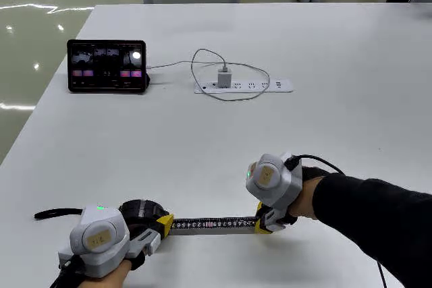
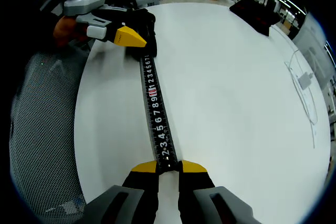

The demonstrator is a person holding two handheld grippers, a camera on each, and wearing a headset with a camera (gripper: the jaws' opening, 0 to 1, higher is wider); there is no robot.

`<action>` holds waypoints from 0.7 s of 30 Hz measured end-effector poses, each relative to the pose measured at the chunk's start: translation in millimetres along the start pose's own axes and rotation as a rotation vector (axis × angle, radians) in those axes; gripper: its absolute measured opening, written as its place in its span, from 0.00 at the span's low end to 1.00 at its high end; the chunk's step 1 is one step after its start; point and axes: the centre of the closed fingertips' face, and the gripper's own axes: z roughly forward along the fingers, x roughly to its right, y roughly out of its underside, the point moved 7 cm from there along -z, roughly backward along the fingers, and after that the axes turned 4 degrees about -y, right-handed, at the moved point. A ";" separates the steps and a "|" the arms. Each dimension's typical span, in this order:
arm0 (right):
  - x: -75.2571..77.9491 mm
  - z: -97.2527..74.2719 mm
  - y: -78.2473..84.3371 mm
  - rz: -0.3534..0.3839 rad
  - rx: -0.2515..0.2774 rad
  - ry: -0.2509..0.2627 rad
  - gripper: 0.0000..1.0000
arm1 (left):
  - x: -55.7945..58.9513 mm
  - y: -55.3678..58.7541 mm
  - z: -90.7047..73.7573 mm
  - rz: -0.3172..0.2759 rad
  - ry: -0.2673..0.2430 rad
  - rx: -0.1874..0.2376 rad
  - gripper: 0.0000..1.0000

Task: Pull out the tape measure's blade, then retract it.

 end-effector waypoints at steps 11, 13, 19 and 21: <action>-1.2 1.2 -3.5 -0.001 0.000 0.004 0.10 | 0.1 -0.3 -0.5 0.000 0.000 -0.003 0.60; -1.1 1.4 -4.5 0.002 0.000 0.002 0.10 | 0.2 -0.4 -0.6 -0.001 0.001 -0.003 0.60; -1.8 2.7 -7.9 -0.005 -0.009 0.003 0.10 | 0.3 -0.6 -0.8 -0.004 0.001 -0.008 0.60; -2.1 3.0 -8.6 -0.004 -0.008 0.005 0.10 | 0.3 -0.5 -0.9 -0.003 0.001 -0.007 0.60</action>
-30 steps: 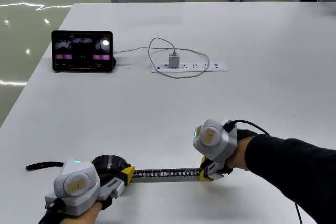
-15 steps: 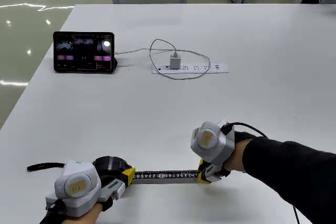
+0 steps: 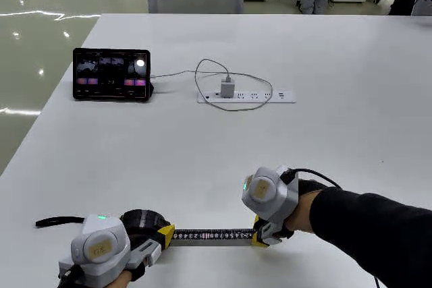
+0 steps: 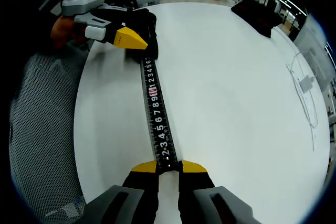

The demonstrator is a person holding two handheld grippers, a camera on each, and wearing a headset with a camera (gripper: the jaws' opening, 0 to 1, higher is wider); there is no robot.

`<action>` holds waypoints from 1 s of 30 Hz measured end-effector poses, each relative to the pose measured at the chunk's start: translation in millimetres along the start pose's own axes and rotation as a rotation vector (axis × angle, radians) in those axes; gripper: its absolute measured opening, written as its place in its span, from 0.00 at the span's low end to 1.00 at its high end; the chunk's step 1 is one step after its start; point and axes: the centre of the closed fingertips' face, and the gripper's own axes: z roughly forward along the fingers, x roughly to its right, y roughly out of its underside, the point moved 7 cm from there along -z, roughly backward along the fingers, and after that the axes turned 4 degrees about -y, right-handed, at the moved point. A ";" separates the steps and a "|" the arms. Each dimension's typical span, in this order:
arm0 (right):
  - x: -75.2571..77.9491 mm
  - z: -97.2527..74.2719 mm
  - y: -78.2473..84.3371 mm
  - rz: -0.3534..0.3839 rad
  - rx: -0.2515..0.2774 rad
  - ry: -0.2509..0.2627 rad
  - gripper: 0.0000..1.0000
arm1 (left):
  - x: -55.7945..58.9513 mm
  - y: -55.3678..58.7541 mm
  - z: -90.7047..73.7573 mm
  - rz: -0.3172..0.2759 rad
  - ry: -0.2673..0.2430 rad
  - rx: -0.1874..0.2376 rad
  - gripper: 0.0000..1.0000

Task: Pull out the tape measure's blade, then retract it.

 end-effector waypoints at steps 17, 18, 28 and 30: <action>-0.7 3.0 -6.4 0.009 0.010 -0.002 0.10 | -0.8 0.2 1.0 -0.003 -0.001 0.000 0.60; -0.7 3.1 -6.7 0.009 0.011 -0.003 0.10 | -0.9 0.2 1.0 -0.003 0.000 0.000 0.60; -1.4 4.9 -10.9 0.010 0.017 -0.003 0.10 | -0.9 0.2 0.8 -0.003 0.000 0.001 0.60; -1.6 5.2 -11.9 0.011 0.017 -0.003 0.10 | -0.9 0.1 0.7 -0.003 0.000 0.000 0.60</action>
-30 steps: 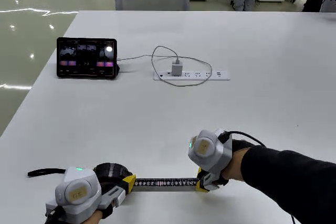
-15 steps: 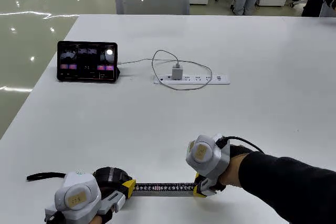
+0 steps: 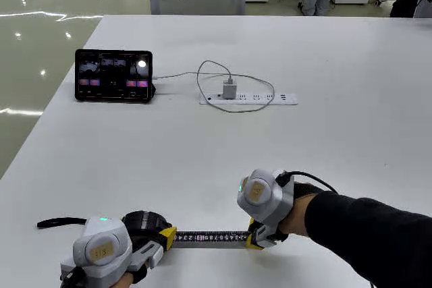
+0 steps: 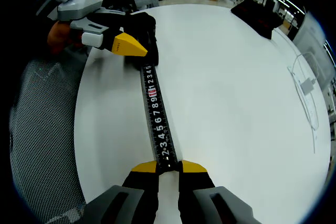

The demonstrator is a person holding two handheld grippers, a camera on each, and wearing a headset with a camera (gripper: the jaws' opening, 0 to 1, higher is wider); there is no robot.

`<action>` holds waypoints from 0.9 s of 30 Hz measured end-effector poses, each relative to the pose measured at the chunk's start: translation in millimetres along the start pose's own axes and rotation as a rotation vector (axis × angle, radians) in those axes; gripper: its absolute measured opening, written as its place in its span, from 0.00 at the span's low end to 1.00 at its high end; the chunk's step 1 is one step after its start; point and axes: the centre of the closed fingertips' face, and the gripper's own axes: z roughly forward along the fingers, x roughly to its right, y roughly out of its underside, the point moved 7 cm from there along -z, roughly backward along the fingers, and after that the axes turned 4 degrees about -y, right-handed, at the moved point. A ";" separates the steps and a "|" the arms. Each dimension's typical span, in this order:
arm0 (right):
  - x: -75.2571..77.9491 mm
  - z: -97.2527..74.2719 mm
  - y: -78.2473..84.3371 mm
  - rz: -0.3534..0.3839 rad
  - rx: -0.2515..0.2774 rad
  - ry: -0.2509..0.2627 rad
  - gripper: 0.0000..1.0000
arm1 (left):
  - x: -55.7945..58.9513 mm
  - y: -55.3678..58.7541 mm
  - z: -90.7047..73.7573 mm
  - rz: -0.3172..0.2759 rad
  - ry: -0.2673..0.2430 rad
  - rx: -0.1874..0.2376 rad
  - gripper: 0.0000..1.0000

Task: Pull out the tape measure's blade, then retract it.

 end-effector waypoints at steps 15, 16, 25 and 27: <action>-1.0 2.1 -4.9 -0.008 0.008 -0.003 0.10 | 0.1 0.1 -0.1 0.000 0.000 0.000 0.60; -1.3 2.3 -5.4 -0.005 0.008 -0.002 0.10 | 0.1 0.2 0.0 0.000 0.000 0.000 0.60; -2.9 4.0 -8.7 -0.006 0.007 0.006 0.10 | 0.4 0.0 -0.3 0.001 0.001 0.001 0.60; -3.4 4.2 -9.3 -0.006 0.007 0.010 0.10 | 0.3 -0.1 -0.1 0.000 0.000 -0.001 0.60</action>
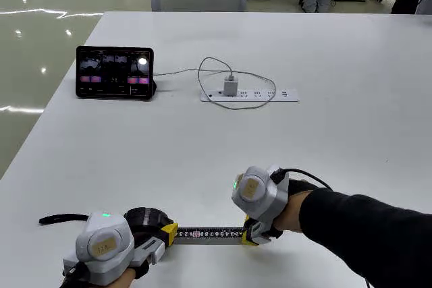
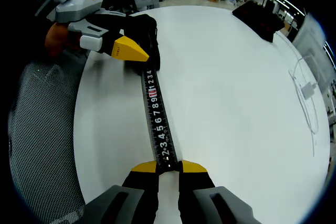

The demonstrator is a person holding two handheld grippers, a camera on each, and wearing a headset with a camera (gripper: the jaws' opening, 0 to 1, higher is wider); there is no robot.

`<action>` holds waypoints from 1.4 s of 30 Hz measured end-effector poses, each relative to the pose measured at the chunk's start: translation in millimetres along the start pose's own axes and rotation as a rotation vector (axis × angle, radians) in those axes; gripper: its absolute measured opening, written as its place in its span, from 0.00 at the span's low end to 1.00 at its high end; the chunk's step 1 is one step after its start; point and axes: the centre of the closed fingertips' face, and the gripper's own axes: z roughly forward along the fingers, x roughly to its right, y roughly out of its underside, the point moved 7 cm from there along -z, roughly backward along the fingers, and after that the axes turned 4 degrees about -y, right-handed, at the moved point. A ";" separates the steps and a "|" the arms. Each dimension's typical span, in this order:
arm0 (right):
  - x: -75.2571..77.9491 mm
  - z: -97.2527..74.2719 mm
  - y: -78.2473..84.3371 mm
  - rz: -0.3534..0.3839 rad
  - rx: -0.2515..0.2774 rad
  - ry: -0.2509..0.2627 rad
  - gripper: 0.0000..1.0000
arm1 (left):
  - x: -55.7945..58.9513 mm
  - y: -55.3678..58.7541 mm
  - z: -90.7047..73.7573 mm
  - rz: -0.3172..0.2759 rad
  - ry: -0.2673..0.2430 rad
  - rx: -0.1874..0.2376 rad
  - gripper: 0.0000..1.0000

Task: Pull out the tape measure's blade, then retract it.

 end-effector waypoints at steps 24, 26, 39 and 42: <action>0.4 3.2 -6.7 0.000 0.030 -0.013 0.10 | -0.5 -0.1 -0.3 -0.002 0.001 -0.001 0.59; 0.3 3.6 -7.1 -0.001 0.033 -0.013 0.10 | -0.5 -0.1 -0.3 -0.002 0.001 -0.001 0.59; -0.9 6.1 -12.5 -0.013 0.033 -0.006 0.10 | -0.7 0.0 -0.2 -0.006 0.002 -0.001 0.59; -0.7 6.5 -13.3 -0.008 0.036 -0.008 0.10 | -0.6 -0.2 -0.3 -0.006 0.002 -0.001 0.59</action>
